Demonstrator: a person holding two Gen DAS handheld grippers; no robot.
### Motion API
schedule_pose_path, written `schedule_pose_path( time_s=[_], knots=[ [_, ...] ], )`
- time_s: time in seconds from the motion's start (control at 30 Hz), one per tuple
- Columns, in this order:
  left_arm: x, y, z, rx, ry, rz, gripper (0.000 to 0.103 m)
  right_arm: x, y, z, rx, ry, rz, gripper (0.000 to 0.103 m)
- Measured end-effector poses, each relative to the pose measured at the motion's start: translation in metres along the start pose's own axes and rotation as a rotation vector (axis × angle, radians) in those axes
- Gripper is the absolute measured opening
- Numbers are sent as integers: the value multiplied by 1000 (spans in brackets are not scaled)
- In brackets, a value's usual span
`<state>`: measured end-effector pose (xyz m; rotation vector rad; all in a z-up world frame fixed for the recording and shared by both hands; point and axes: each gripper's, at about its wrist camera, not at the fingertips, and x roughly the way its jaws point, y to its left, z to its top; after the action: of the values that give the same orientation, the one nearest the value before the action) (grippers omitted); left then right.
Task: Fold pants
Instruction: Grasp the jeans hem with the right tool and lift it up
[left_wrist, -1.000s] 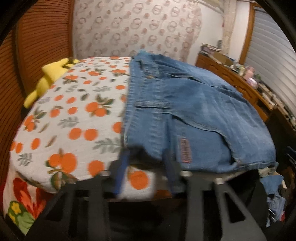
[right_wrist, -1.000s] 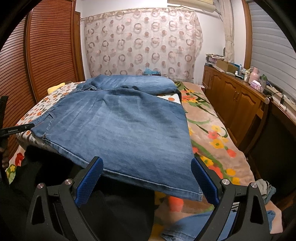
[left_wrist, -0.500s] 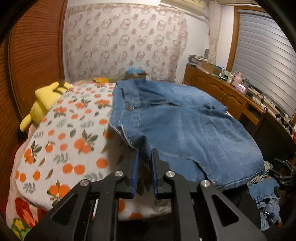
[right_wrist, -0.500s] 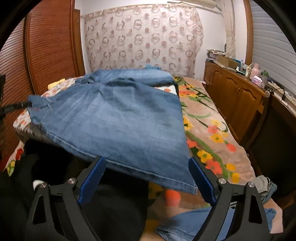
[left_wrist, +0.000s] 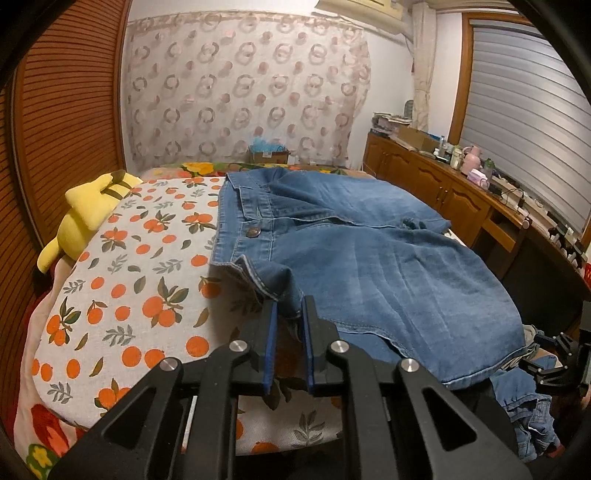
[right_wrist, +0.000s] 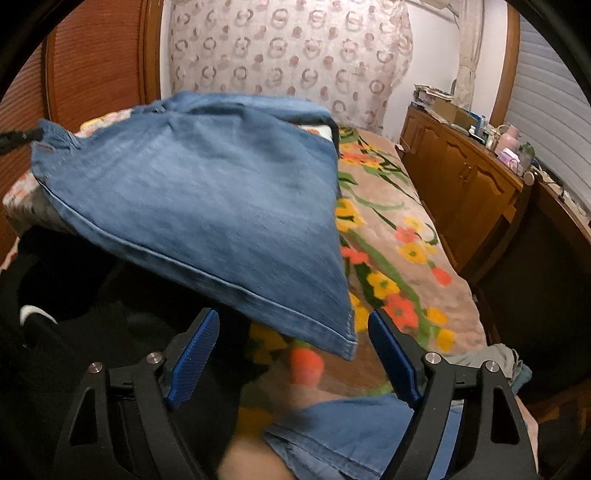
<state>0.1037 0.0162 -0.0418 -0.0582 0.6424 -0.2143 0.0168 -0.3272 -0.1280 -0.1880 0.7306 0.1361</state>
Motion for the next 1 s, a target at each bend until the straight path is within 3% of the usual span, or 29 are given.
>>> schedule_pose_path(
  time_s=[0.1,0.2,0.33,0.47,0.73,1.0],
  knots=[
    [0,0,0,0,0,0,13,5,-1,3,-2,20,-20,79],
    [0,0,1,1,0,0,13,7,1,6,-4,27,-31,66],
    [0,0,0,0,0,0,13,8,1,6,2,30,-31,45],
    [0,-2,2,1,-6,1,13,-8,-1,8,8,-19,-37,11],
    [-4,-6,16,-18,-42,-14,12,-35,-2,12,-16,-103,-48,3],
    [-12,1,43,-44,-105,-32,12,-52,-11,46,-50,-207,-104,2]
  ],
)
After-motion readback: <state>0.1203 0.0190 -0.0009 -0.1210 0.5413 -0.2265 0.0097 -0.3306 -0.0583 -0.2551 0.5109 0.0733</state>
